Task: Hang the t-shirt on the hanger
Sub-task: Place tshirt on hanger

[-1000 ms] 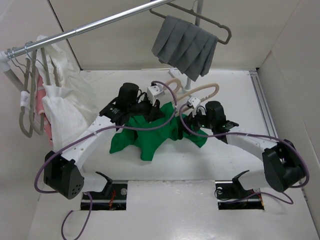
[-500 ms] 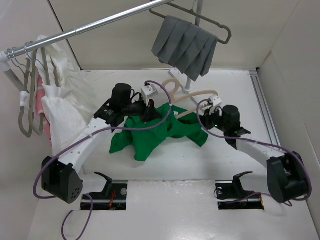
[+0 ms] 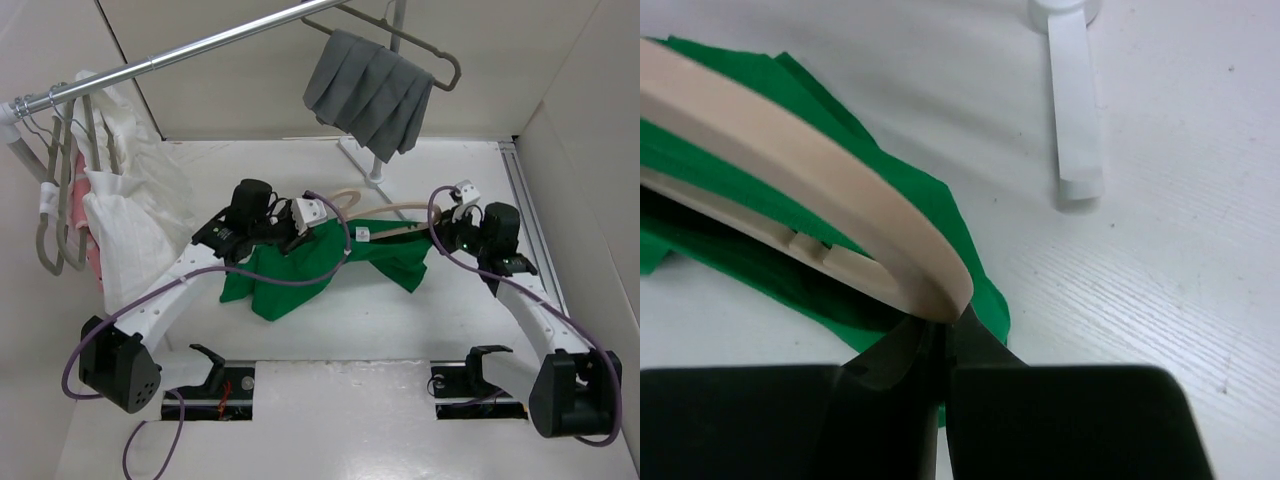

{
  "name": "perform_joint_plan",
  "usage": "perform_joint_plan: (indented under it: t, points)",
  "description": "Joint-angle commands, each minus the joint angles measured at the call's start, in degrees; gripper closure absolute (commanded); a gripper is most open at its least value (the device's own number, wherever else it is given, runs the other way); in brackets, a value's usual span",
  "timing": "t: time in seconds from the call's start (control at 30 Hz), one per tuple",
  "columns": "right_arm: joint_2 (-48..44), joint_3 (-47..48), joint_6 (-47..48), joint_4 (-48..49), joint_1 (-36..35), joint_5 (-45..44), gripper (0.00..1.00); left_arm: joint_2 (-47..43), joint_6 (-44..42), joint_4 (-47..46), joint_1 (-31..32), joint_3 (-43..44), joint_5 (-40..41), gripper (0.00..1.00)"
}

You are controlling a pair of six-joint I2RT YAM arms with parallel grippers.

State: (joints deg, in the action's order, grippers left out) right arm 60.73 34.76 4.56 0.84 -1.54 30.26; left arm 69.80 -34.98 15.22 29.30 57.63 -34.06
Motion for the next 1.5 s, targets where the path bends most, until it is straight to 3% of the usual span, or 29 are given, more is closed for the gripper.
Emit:
perform_joint_plan:
  t: [0.0, 0.13, 0.33, 0.7, 0.83, 1.27, 1.47]
  points:
    - [-1.93, 5.48, 7.12, -8.56, 4.18, -12.06, 1.0, -0.9, -2.55, 2.71, -1.88, -0.5, 13.66, 1.0]
    - [-1.93, 10.31, 10.82, -16.91, 4.7, -14.7, 1.0, -0.37, -7.98, 2.71, -1.88, -2.42, 16.66, 1.0]
    - [-2.63, 17.17, 13.02, -21.93, 4.7, -17.69, 1.0, -3.09, -18.27, 2.71, -1.88, -5.94, 16.66, 1.0]
    - [-2.11, 28.34, 21.36, -32.65, 3.04, -28.57, 1.0, -2.04, -21.17, 5.96, -1.88, -6.47, 15.96, 1.0]
    - [-0.7, 31.15, 23.13, -35.99, -2.75, -32.8, 1.0, -0.73, -21.71, 6.57, -1.35, -5.16, 16.49, 1.0]
    - [7.2, 33.44, 28.31, -35.56, -23.67, -29.21, 1.0, 0.51, -14.77, 10.26, 4.0, 2.31, 14.73, 1.0]
    - [6.69, 31.07, 25.08, -31.69, -24.39, -26.21, 1.0, -0.1, -16.07, 12.37, 7.53, 3.2, 13.5, 1.0]
